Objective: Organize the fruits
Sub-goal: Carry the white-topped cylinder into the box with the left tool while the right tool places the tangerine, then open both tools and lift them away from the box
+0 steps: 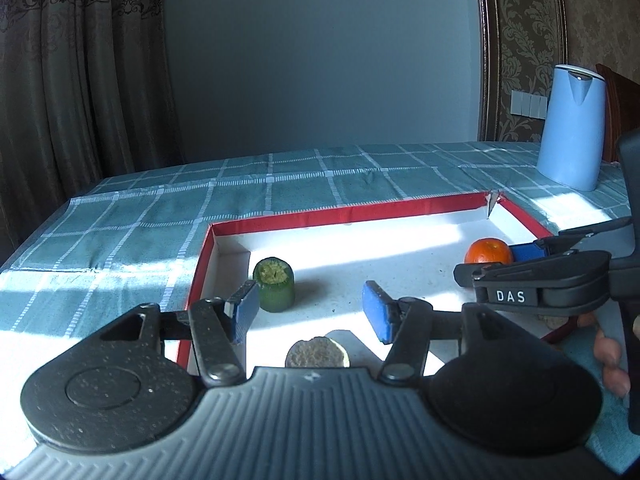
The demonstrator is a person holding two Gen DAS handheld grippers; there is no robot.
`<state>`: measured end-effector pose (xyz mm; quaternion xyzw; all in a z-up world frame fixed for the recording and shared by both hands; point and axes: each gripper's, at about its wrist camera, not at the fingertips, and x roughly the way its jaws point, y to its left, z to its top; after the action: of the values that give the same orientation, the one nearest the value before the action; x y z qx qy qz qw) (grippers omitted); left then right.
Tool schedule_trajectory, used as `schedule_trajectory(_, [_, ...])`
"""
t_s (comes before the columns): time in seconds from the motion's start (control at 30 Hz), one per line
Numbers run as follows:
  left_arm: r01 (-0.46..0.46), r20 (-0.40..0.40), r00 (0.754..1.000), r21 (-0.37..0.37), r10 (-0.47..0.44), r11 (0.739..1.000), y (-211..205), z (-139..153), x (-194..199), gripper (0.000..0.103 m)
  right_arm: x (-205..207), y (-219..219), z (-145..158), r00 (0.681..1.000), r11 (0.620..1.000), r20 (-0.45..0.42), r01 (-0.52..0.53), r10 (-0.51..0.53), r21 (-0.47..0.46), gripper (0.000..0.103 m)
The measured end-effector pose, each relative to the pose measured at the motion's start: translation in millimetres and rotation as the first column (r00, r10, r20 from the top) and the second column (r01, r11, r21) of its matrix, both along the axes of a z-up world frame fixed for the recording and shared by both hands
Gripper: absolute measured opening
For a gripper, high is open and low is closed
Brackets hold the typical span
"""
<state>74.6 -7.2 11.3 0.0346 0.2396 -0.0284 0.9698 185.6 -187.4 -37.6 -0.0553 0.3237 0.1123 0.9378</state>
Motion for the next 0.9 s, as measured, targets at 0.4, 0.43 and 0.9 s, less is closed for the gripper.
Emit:
schedule_trajectory(0.4, [-0.001, 0.028, 1.0, 0.039, 0.0, 0.999, -6, -1, -5, 0.082, -12, -2, 6, 0.996, 1.0, 0.087, 0.015, -0.016, 0.007, 0.073])
schedule_trajectory(0.43, [-0.003, 0.029, 1.0, 0.042, 0.002, 0.999, -6, -1, -5, 0.083, -13, -3, 6, 0.996, 1.0, 0.084, 0.017, -0.018, 0.011, 0.073])
schedule_trajectory(0.9, [-0.043, 0.071, 0.997, 0.053, 0.039, 0.998, 0, -1, -25, 0.096, -36, -35, 12, 0.988, 0.99, 0.117, 0.084, -0.098, 0.115, 0.082])
